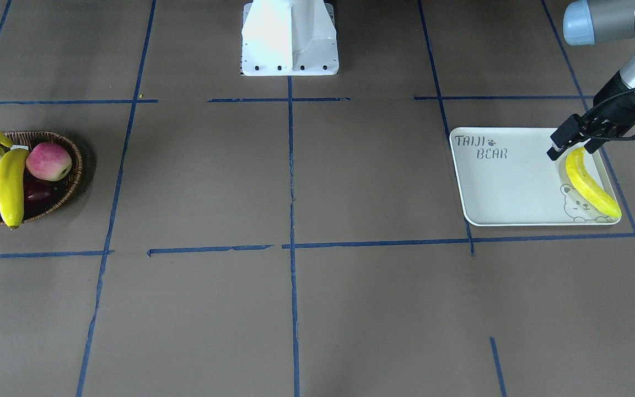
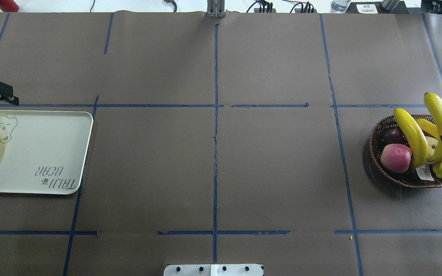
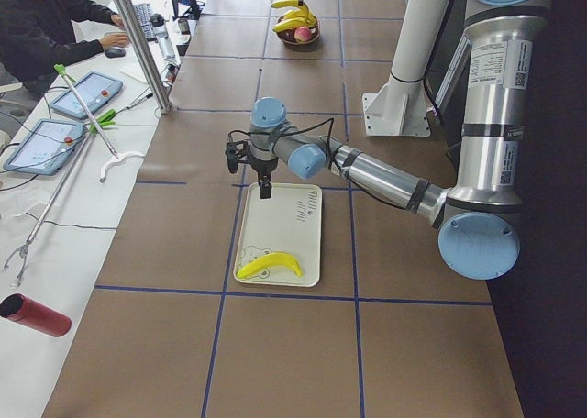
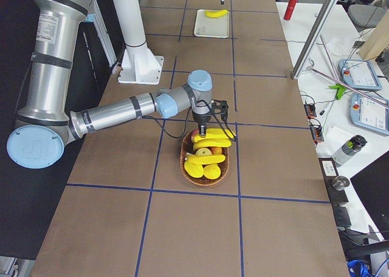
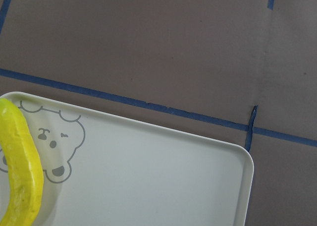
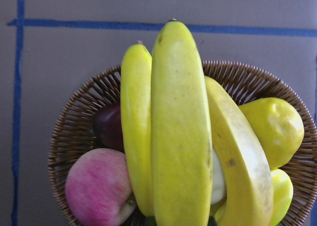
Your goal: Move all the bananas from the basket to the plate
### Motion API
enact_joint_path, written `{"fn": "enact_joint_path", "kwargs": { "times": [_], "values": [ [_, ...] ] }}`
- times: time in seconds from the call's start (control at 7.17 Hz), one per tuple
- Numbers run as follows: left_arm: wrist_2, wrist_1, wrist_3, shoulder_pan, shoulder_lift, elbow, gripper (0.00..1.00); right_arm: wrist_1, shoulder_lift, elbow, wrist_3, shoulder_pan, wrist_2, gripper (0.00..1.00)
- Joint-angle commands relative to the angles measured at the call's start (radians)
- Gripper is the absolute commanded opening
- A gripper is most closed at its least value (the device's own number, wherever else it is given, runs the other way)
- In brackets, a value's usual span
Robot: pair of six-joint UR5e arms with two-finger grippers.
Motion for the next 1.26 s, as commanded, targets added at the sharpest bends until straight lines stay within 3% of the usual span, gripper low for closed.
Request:
{"fn": "enact_joint_path", "kwargs": {
  "times": [0.0,0.28,0.56,0.84,0.98,1.12],
  "values": [
    [-0.003,-0.001,-0.004,0.01,-0.007,-0.003,1.0,-0.002,0.056,0.084,0.013,-0.003,0.021,0.0],
    [-0.003,-0.01,-0.175,0.076,-0.105,-0.017,1.0,0.0,0.193,0.063,0.123,-0.087,0.085,0.0],
    [-0.003,-0.068,-0.414,0.166,-0.208,-0.027,1.0,0.053,0.389,0.063,0.542,-0.267,0.058,0.01],
    [-0.002,-0.359,-0.725,0.258,-0.263,-0.011,0.99,0.182,0.541,0.055,0.842,-0.494,-0.178,0.01],
    [0.006,-0.439,-0.853,0.287,-0.289,0.002,0.99,0.254,0.567,0.051,0.913,-0.605,-0.307,0.01],
    [0.008,-0.443,-0.926,0.309,-0.361,0.005,0.99,0.33,0.604,0.02,0.928,-0.668,-0.368,0.01]
  ]
}}
